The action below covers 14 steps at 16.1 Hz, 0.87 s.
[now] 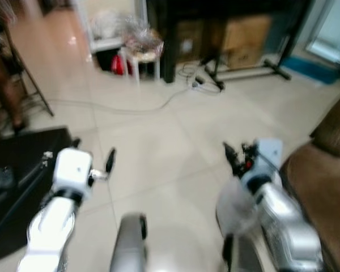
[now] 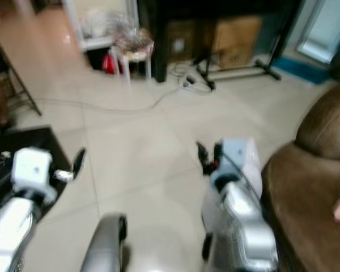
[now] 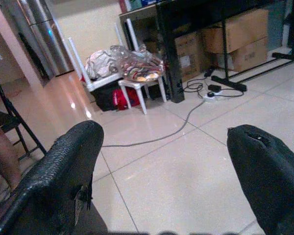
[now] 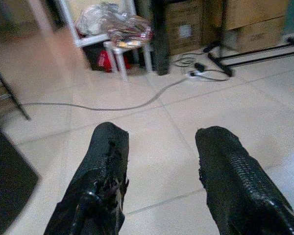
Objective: Move the pillow to the sofa from floor
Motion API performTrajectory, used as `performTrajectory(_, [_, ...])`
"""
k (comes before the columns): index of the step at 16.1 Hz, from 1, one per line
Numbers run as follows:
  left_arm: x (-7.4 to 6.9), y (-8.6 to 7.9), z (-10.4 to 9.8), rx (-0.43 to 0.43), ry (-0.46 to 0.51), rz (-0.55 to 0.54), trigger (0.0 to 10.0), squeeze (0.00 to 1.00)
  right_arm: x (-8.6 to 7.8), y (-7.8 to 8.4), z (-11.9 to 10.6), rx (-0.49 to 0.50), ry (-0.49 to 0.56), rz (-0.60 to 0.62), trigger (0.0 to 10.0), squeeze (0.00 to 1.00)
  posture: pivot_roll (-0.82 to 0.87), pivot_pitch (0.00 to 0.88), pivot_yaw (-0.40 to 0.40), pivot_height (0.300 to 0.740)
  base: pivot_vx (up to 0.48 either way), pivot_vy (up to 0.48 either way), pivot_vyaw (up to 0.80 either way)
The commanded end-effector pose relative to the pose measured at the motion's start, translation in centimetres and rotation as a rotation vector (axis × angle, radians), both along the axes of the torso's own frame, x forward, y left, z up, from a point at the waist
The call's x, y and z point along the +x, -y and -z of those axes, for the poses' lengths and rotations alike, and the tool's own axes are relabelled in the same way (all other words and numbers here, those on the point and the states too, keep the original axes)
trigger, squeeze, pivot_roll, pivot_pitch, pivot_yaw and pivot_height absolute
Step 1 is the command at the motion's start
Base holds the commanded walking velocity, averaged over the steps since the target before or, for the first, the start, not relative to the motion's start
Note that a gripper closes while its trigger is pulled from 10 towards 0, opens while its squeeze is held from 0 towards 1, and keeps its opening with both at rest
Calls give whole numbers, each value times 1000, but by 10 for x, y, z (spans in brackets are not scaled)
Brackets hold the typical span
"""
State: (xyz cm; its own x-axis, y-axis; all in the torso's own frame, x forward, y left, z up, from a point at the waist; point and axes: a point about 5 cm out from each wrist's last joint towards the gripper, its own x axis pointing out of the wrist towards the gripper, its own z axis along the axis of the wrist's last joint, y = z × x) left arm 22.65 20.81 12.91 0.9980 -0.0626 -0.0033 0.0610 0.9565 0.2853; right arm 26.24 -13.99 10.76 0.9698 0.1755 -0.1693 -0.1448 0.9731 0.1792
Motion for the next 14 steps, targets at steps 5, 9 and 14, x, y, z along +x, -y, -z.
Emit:
performTrajectory(5, [6, 8, -5, -8, 19, 34, 10000, 0, 3, 11, -7, -20, 37, 50, 10000, 0, -59, 0, 1, 570, 254, 0, 0])
performTrajectory(9, [8, 9, -5, -8, 20, 38, 10000, 0, 3, 11, -7, -18, 38, 53, 10000, 0, -60, 0, 2, 570, 254, 0, 0])
performTrajectory(14, [7, 10, -5, -5, 17, 41, 10000, 0, 3, 6, -7, -43, 39, 13, 10000, 0, -57, 0, 1, 570, 253, 0, 0])
